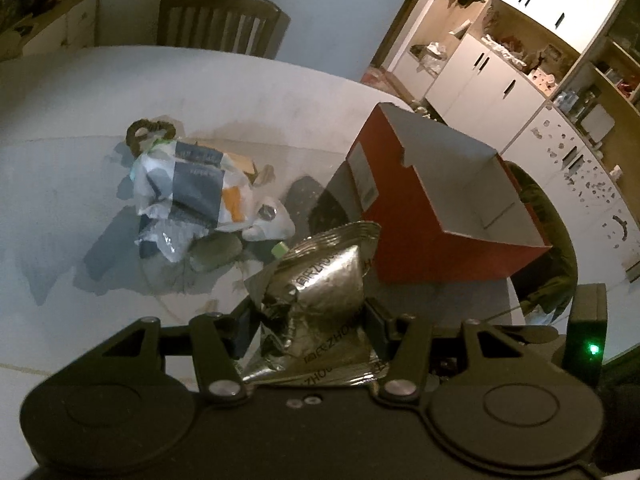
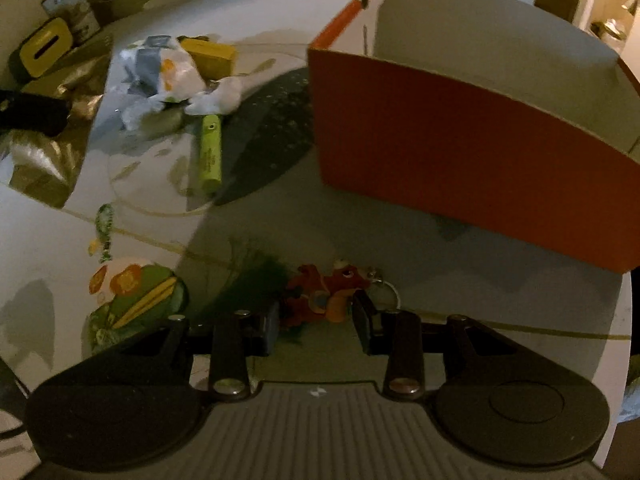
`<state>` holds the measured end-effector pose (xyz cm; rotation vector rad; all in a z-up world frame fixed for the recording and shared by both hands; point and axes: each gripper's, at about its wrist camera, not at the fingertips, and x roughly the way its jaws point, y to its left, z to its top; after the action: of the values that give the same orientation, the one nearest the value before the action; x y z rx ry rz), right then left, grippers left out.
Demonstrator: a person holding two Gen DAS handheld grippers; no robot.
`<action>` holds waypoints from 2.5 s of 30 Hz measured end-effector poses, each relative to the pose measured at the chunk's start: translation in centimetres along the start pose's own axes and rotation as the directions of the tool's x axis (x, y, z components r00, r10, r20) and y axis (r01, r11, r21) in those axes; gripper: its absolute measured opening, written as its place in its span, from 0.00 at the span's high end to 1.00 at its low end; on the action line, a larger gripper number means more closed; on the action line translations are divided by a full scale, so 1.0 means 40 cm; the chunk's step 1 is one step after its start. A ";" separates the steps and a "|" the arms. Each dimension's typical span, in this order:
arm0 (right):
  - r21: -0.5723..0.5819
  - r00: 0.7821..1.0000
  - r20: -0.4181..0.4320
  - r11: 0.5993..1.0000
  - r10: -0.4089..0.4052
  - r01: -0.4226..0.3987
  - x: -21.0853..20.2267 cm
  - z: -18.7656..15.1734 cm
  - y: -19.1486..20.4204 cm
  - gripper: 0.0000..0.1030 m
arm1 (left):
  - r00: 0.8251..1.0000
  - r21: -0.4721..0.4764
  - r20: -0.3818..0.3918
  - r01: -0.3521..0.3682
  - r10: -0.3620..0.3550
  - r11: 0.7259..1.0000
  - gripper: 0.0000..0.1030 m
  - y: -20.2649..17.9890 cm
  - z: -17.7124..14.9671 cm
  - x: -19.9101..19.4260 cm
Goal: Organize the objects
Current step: 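Carry the foil bag with the left tool while the right tool carries the dragon toy over the shoebox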
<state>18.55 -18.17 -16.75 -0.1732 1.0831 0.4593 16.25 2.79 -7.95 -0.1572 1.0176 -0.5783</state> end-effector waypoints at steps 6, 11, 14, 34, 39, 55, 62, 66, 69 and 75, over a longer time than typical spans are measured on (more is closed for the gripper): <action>0.080 0.999 0.040 0.997 -0.015 0.011 -0.013 0.018 -0.034 0.44 | 1.000 -0.001 -0.004 0.002 -0.002 1.000 0.47 0.011 0.004 0.002; 0.110 0.999 0.023 0.993 -0.046 0.043 0.009 0.034 -0.043 0.44 | 1.000 0.006 -0.015 0.010 -0.010 1.000 0.47 0.017 0.007 0.009; 0.142 0.998 0.004 0.988 -0.056 0.055 0.023 0.034 -0.051 0.45 | 1.000 0.011 -0.023 0.016 -0.016 1.000 0.47 0.024 0.008 0.010; 0.232 0.982 0.190 0.972 -0.008 -0.037 -0.188 0.085 -0.069 0.67 | 0.995 0.096 -0.037 0.096 -0.093 0.991 0.47 0.019 0.051 -0.012; 0.205 0.960 0.279 0.978 -0.026 -0.033 -0.302 0.142 -0.105 0.67 | 0.990 0.174 -0.027 0.141 -0.139 0.974 0.47 -0.056 0.103 -0.025; 0.145 0.948 0.305 0.988 -0.091 0.048 -0.313 0.262 -0.324 0.67 | 0.986 0.323 -0.066 0.164 -0.150 0.932 0.47 -0.388 0.262 0.142; 0.130 0.961 0.256 0.989 -0.102 0.070 -0.233 0.266 -0.409 0.67 | 0.989 0.364 -0.103 0.134 -0.103 0.922 0.47 -0.523 0.288 0.287; 0.101 0.972 0.215 0.992 -0.097 0.077 -0.177 0.258 -0.437 0.67 | 0.989 0.385 -0.132 0.109 -0.062 0.916 0.47 -0.576 0.295 0.386; 0.084 0.980 0.174 0.993 -0.100 0.086 -0.129 0.250 -0.453 0.67 | 0.987 0.386 -0.158 0.091 -0.032 0.918 0.47 -0.585 0.288 0.454; 0.069 0.991 0.098 0.994 -0.089 0.083 -0.047 0.238 -0.489 0.67 | 0.972 0.380 -0.236 0.077 0.016 0.922 0.47 -0.606 0.274 0.576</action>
<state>34.15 -32.77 -12.32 -0.1374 0.9863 0.3513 25.18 -31.17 -10.24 0.2532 1.1095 -0.8308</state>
